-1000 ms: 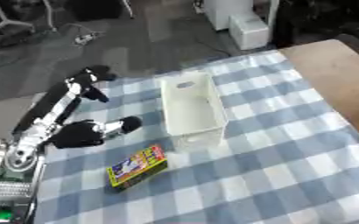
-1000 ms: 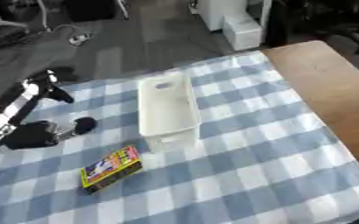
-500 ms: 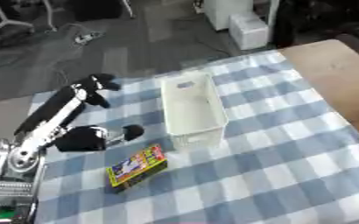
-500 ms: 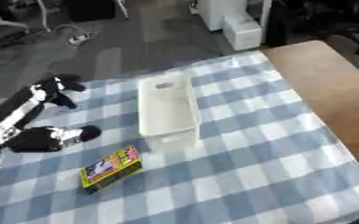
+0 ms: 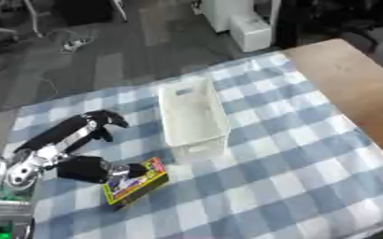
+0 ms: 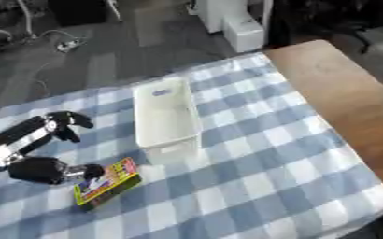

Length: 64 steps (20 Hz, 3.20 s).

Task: Pick up objects on the table and place them in the box.

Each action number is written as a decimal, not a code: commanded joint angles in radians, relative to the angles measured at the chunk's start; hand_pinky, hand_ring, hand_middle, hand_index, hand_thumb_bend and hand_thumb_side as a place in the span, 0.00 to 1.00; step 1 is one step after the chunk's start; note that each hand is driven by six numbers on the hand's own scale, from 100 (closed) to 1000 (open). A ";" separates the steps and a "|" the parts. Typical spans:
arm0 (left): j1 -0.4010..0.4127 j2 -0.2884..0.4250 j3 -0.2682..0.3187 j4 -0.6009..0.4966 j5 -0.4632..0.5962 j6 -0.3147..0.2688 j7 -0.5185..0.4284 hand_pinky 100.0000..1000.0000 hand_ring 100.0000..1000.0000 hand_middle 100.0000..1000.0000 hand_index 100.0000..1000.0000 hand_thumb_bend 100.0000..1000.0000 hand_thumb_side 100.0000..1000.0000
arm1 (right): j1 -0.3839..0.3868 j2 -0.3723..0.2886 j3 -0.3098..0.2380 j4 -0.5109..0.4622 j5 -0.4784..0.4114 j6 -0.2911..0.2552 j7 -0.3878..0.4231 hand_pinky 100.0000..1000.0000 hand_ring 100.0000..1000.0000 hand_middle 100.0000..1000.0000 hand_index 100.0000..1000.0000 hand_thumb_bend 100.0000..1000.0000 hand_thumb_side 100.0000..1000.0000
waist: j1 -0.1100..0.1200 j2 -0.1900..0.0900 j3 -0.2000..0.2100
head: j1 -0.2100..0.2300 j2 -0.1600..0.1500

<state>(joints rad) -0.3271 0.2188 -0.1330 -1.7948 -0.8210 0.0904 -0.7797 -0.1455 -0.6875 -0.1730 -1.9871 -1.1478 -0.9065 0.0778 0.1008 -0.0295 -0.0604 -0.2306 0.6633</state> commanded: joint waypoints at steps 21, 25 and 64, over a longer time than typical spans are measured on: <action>-0.052 0.013 0.006 0.006 -0.096 0.037 -0.117 0.69 0.66 0.82 0.86 0.63 0.60 | 0.001 -0.033 -0.006 -0.013 0.022 0.000 -0.015 0.44 0.42 0.41 0.55 0.00 1.00 | -0.008 -0.013 -0.006 | 0.030 0.004; -0.056 0.000 0.012 0.010 -0.116 0.045 -0.127 0.65 0.65 0.82 0.87 0.63 0.60 | 0.000 -0.034 -0.001 -0.013 0.022 0.000 -0.015 0.44 0.42 0.41 0.55 0.00 1.00 | -0.006 -0.014 -0.007 | 0.152 0.012; -0.057 -0.033 -0.004 0.185 -0.229 0.053 -0.127 0.51 0.65 0.83 0.88 0.86 0.41 | 0.003 -0.036 0.008 -0.013 0.011 0.000 0.010 0.44 0.42 0.41 0.55 0.00 1.00 | -0.004 -0.015 -0.009 | 0.062 0.052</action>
<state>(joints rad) -0.3701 0.1833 -0.1398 -1.6006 -1.0415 0.1480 -0.9074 -0.1300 -0.6876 -0.1601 -1.9871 -1.1343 -0.9097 0.0841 0.1025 -0.0362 -0.0690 -0.1678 0.7274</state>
